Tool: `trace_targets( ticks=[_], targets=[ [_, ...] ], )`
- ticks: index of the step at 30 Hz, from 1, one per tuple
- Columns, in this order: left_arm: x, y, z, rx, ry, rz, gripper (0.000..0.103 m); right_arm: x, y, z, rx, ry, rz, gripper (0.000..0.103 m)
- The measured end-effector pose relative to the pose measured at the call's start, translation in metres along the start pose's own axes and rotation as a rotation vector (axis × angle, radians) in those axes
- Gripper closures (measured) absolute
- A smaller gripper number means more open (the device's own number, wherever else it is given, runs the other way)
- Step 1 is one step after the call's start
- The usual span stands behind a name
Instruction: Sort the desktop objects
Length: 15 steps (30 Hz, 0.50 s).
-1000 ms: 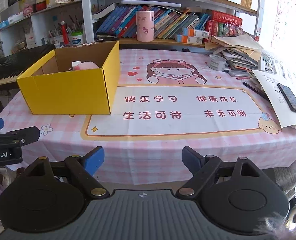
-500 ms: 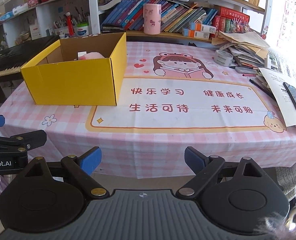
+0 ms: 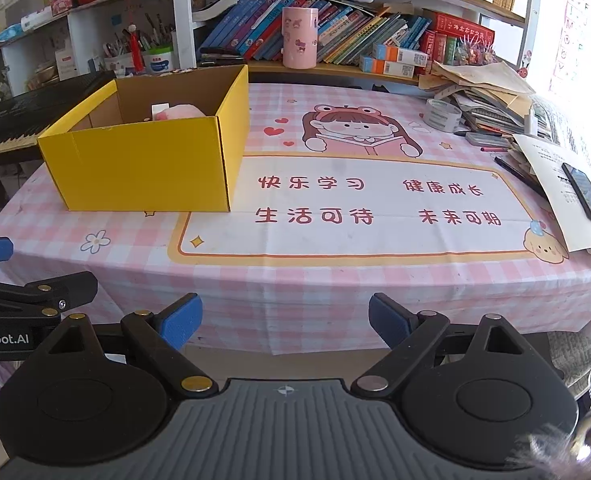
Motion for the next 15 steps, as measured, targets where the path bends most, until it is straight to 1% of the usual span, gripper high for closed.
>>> trace_targets(
  ticks=[15],
  targets=[
    [0.0019,-0.0023,0.0005,0.001,0.007,0.001,0.001,0.0023,-0.0022,-0.0024,-0.001,0.012,-0.004,0.013]
  ],
)
Point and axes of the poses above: each gripper's, at about its wrist camera, not at the fingertips, and y roughly against the way its jaws point, z to its right, x to its top, the point moved 8 cm from there along -y, roughly the way its jaws point, and after that the axes turned 9 degrees about x, right-handed, at the moved point
